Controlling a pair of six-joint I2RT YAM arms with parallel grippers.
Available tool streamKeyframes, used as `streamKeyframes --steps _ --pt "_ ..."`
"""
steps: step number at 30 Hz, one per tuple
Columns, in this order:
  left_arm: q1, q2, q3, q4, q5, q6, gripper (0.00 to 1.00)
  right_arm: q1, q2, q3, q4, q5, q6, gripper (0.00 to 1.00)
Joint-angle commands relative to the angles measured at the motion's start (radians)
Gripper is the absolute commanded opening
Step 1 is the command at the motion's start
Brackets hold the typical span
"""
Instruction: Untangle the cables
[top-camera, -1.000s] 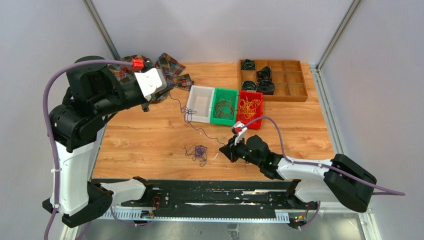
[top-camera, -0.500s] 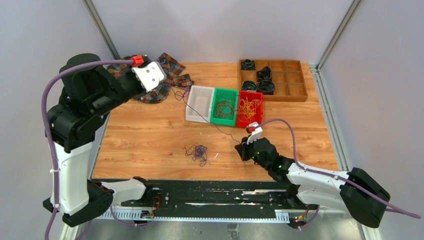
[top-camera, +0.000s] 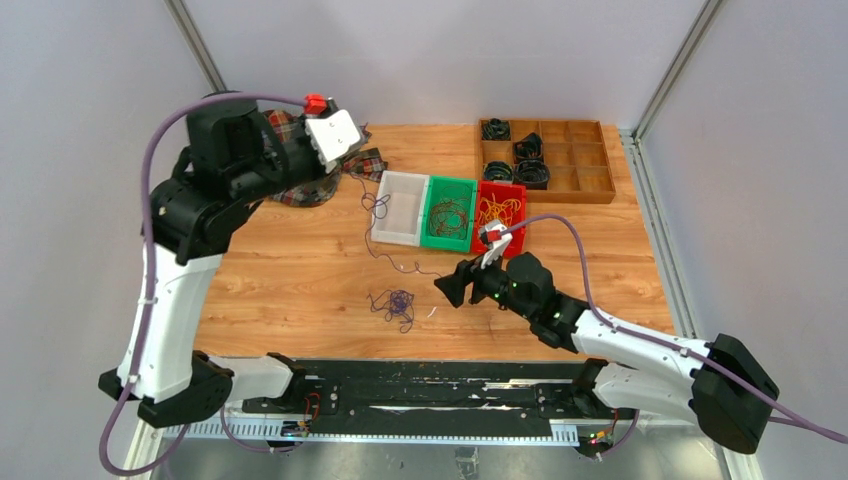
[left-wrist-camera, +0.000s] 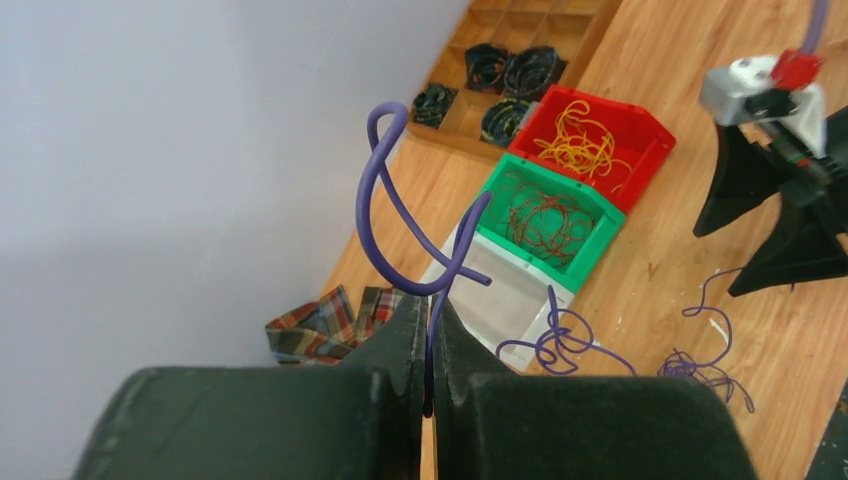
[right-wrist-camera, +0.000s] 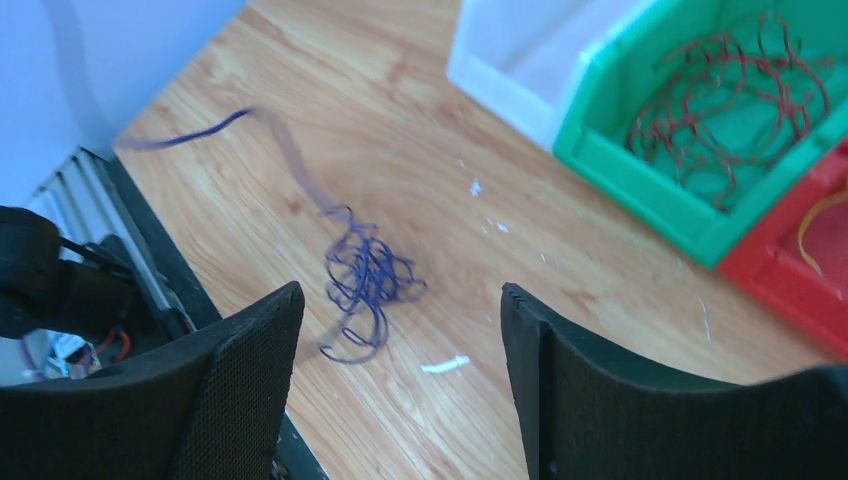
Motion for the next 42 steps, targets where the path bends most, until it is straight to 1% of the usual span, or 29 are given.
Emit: streamKeyframes --steps 1,5,9,14,19,25,36,42 --pt "-0.006 0.037 -0.074 0.166 -0.113 -0.004 0.01 -0.012 -0.029 0.061 -0.021 -0.060 -0.018 0.73" --pt "-0.006 0.067 -0.117 0.315 -0.218 0.031 0.00 -0.012 -0.054 0.070 -0.056 -0.025 -0.037 0.75" --pt "-0.006 0.115 -0.110 0.399 -0.274 0.050 0.01 -0.011 -0.063 0.056 -0.064 -0.008 -0.046 0.77" --pt "-0.006 0.170 -0.081 0.419 -0.265 0.033 0.01 -0.011 -0.083 0.022 -0.052 0.025 -0.048 0.77" --pt "-0.006 0.205 -0.091 0.450 -0.291 0.055 0.01 -0.014 -0.097 -0.001 -0.075 0.071 -0.049 0.76" --pt "-0.005 0.233 -0.193 0.547 -0.321 0.106 0.00 -0.019 -0.147 -0.031 -0.106 0.095 -0.043 0.74" --pt "-0.005 0.296 -0.163 0.569 -0.309 0.051 0.01 -0.024 -0.220 -0.074 -0.153 0.123 -0.025 0.73" --pt "0.001 0.316 -0.200 0.603 -0.324 0.042 0.01 -0.024 -0.226 -0.074 -0.159 0.124 -0.021 0.73"
